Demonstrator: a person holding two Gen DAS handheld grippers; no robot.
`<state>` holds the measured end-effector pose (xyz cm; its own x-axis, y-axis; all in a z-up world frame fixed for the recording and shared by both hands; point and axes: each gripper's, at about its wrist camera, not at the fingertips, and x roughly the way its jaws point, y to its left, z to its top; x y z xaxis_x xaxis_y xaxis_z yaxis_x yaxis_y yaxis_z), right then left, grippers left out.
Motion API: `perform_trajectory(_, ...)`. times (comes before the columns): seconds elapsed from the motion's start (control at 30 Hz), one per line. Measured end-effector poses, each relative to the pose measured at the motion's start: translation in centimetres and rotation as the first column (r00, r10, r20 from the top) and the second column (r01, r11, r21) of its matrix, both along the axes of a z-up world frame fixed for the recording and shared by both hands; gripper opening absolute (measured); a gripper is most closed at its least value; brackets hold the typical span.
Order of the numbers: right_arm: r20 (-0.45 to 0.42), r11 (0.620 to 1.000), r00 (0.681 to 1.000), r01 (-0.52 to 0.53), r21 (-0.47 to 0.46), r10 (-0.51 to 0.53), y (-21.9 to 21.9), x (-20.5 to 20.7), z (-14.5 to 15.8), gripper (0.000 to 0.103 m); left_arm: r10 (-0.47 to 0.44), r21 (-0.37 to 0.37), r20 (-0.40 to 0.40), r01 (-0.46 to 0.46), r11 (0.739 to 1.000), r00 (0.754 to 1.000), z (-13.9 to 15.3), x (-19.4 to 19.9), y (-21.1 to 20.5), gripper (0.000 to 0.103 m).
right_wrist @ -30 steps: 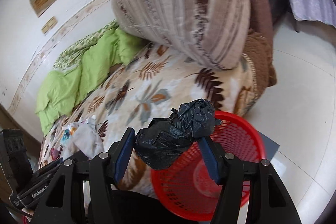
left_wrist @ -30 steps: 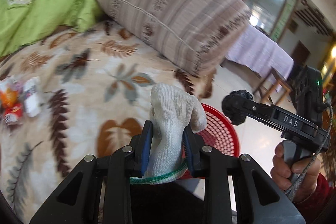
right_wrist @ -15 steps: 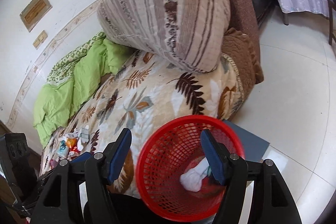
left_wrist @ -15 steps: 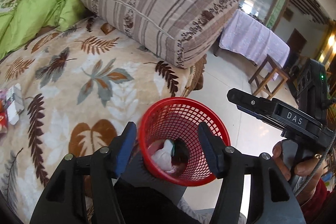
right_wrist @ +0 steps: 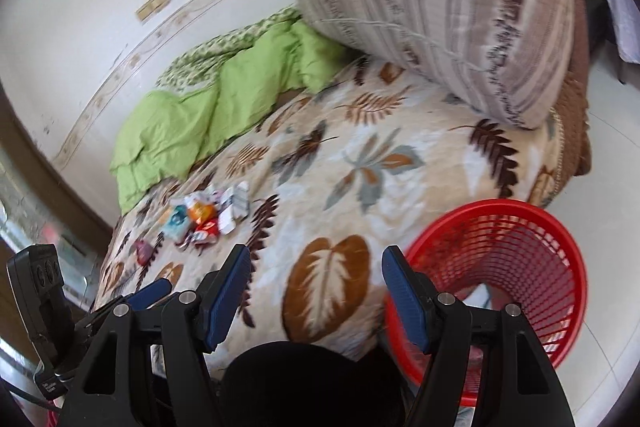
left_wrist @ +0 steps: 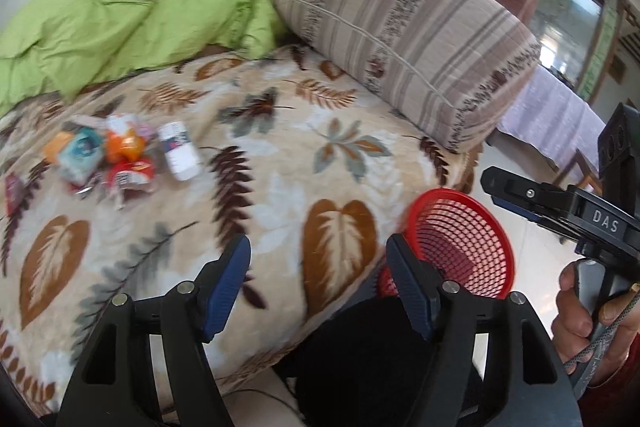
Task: Collect trash
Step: 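Move both grippers back over the trash on the bed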
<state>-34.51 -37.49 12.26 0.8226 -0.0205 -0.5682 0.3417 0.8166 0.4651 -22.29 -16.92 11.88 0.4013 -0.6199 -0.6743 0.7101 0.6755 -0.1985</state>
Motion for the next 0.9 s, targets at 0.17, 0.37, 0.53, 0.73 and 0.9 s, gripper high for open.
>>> perform_trajectory(0.17, -0.026, 0.995, 0.995, -0.094, -0.042, 0.093, 3.8, 2.2, 0.5, 0.072, 0.115, -0.027, -0.018, -0.116, 0.993, 0.993, -0.1, 2.1, 5.2, 0.07)
perform_trajectory(0.37, -0.066, 0.982, 0.983, -0.178, -0.068, 0.174, 6.7, 5.2, 0.4, 0.072, 0.264, -0.056, -0.054, -0.267, 0.962, 0.963, -1.0, 5.1, 11.2, 0.07)
perform_trajectory(0.53, -0.107, 0.969, 0.969, -0.231, -0.084, 0.221, 8.7, 9.7, -0.4, 0.072, 0.386, -0.069, -0.094, -0.392, 0.917, 0.918, -2.0, 8.2, 15.5, 0.07)
perform_trajectory(0.73, -0.193, 0.955, 0.953, -0.263, -0.138, 0.234, 10.9, 16.8, -1.9, 0.072, 0.506, -0.058, -0.104, -0.513, 0.857, 0.856, -3.3, 11.3, 19.4, 0.07)
perform_trajectory(0.9, -0.284, 0.948, 0.935, -0.267, -0.172, 0.211, 12.5, 24.6, -3.9, 0.072, 0.558, -0.045, -0.099, -0.563, 0.825, 0.824, -4.3, 12.7, 21.2, 0.07)
